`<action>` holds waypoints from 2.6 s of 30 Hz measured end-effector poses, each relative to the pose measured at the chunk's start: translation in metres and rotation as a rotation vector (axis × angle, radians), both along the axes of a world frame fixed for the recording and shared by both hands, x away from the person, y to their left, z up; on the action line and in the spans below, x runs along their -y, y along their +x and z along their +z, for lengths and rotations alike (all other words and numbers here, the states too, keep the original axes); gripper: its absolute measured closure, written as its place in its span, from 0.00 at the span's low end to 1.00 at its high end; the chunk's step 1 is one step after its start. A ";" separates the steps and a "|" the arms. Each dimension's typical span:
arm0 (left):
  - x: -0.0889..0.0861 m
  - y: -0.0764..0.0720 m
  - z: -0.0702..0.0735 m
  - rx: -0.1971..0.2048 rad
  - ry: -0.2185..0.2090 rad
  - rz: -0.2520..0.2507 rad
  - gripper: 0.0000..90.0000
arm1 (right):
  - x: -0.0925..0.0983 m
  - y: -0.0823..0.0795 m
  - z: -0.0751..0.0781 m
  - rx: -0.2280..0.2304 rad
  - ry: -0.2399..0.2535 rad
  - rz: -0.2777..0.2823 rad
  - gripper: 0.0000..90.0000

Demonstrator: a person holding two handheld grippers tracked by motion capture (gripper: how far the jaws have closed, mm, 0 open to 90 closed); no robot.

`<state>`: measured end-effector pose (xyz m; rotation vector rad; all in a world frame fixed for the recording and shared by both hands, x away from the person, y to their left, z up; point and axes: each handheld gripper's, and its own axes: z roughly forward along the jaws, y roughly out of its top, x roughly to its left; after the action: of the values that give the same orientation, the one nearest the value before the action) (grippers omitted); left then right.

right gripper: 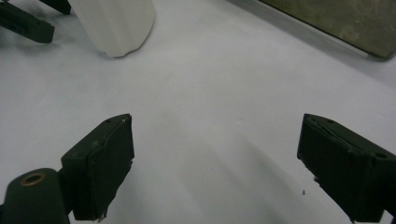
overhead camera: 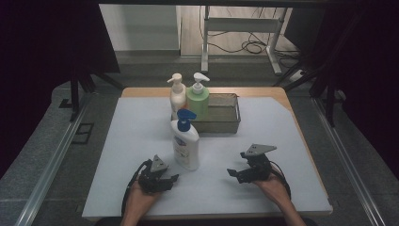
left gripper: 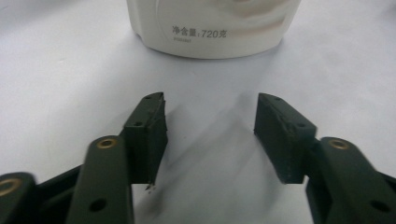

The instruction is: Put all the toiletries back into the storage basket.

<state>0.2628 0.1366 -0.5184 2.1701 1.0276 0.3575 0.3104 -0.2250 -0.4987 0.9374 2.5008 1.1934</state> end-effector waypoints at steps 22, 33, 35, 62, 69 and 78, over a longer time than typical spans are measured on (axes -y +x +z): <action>0.002 0.002 -0.004 0.003 0.022 0.002 0.16 | -0.017 0.001 0.023 0.057 0.043 0.057 0.00; 0.002 0.002 -0.005 0.003 0.024 0.003 0.15 | -0.033 0.003 0.037 0.083 0.086 0.091 0.00; 0.002 0.002 -0.005 0.002 0.024 0.005 0.15 | -0.037 0.004 0.040 0.090 0.080 0.093 0.00; 0.002 0.002 -0.005 0.004 0.021 0.006 0.15 | -0.088 0.010 0.063 0.070 0.113 0.139 0.05; 0.002 0.002 -0.005 0.004 0.020 0.006 0.15 | -0.100 0.013 0.066 0.068 0.099 0.130 0.08; 0.002 0.002 -0.005 0.005 0.021 0.006 0.15 | -0.117 0.013 0.072 0.085 0.076 0.146 0.08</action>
<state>0.2650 0.1343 -0.5236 2.1841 1.0328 0.3776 0.3231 -0.1083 -0.4265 0.7149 2.5088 1.3505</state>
